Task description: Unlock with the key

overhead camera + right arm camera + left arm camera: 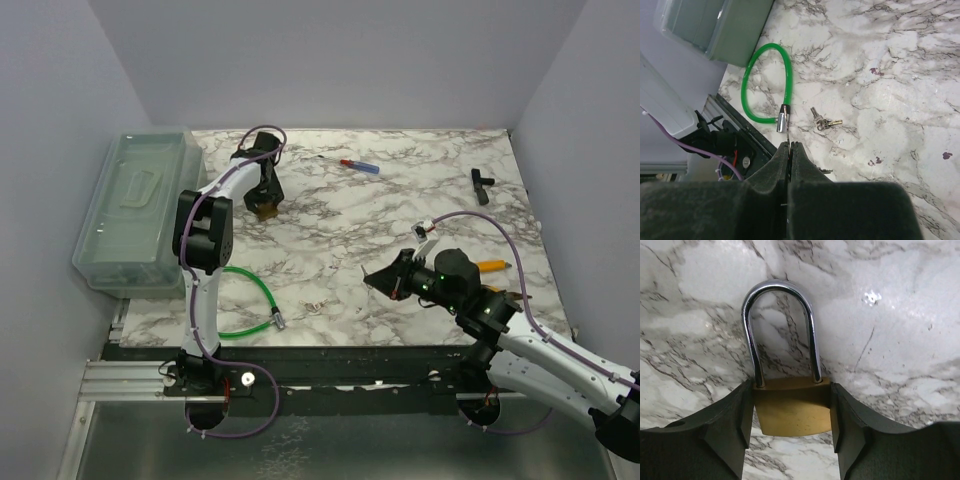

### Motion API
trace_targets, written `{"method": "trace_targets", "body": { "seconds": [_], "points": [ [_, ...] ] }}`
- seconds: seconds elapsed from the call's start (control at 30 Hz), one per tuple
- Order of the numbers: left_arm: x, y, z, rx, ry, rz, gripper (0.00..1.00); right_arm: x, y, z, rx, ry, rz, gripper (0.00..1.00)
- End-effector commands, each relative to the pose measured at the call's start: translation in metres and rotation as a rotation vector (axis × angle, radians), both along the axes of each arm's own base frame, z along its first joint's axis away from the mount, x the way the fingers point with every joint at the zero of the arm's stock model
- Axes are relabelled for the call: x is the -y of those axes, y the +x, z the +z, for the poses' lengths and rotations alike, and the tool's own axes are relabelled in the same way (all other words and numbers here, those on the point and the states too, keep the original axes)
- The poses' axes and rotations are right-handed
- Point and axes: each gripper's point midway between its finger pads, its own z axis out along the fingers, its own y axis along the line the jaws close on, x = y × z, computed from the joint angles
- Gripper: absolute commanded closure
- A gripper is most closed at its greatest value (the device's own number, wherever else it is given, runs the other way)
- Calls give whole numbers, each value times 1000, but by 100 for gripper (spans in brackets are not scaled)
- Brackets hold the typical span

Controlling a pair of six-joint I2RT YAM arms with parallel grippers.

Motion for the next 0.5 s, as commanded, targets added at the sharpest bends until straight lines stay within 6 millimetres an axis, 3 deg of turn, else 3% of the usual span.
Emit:
{"method": "trace_targets", "body": {
  "seconds": [0.0,0.23,0.33,0.47],
  "points": [
    [40,-20,33,11,-155,-54,75,6,1,-5,-13,-19,-33,100],
    [79,-42,54,22,-342,-113,82,0,4,-3,-25,-14,-27,100],
    [89,-50,58,26,-398,-132,82,-4,5,-6,-52,-19,-26,100],
    [99,-56,58,37,-431,-158,90,-8,10,-13,-94,-16,-51,100]
  ]
}}
